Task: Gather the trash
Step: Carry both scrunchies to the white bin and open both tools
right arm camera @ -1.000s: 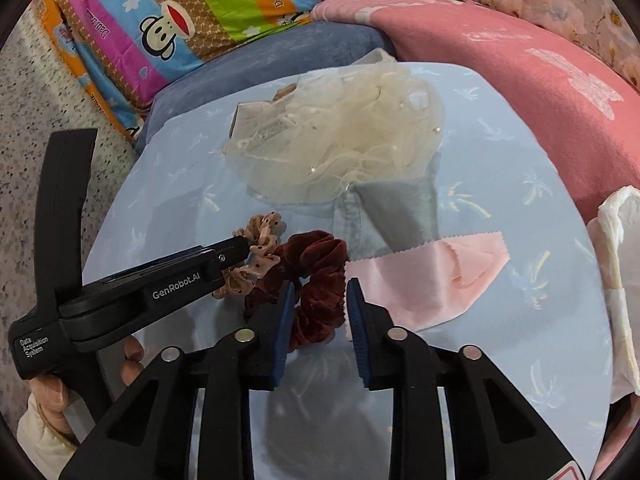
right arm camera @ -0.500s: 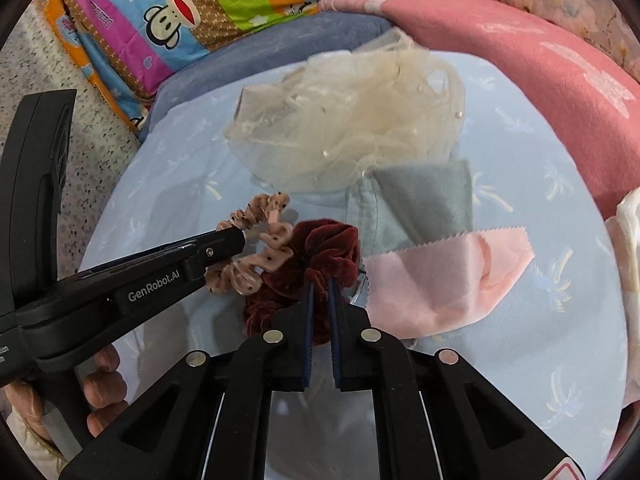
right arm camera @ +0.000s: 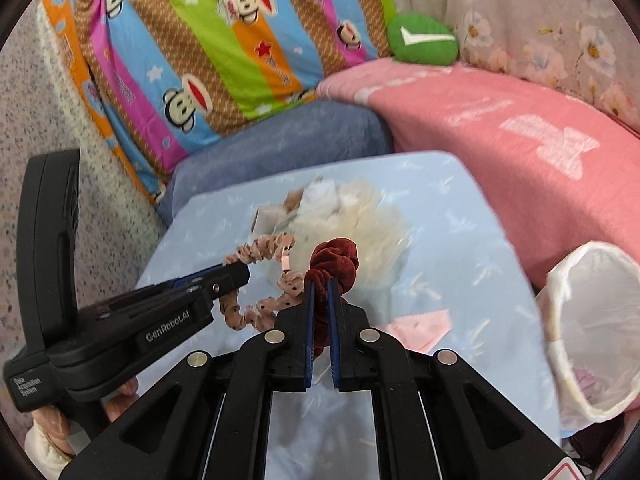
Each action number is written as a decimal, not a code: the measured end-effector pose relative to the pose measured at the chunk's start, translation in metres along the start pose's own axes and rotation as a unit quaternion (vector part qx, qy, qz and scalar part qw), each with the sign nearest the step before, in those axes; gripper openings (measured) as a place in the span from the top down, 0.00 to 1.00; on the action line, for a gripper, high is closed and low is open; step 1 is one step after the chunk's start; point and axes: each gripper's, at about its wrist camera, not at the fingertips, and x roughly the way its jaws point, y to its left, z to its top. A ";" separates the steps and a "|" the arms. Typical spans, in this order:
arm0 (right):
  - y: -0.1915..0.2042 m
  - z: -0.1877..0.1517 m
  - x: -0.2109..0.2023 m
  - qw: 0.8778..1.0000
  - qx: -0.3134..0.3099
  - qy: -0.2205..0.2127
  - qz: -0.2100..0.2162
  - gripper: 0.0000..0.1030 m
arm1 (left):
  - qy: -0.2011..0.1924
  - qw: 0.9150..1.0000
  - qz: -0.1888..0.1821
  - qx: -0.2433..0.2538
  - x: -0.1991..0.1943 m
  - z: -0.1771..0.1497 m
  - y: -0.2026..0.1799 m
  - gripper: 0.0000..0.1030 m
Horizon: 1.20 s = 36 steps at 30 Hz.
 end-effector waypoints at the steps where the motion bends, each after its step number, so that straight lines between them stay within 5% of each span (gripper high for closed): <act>1: -0.006 0.005 -0.010 1.000 0.003 -0.012 -0.004 0.94 | -0.005 1.000 -0.003 0.006 -0.003 0.002 -0.008 0.87; 17: -0.123 0.034 -0.124 0.986 0.078 -0.125 -0.082 0.94 | -0.045 0.989 -0.073 0.122 -0.013 0.014 -0.147 0.86; 36: -0.228 0.011 -0.147 0.969 0.146 -0.127 -0.154 0.94 | -0.006 0.970 -0.129 0.206 0.026 -0.007 -0.248 0.85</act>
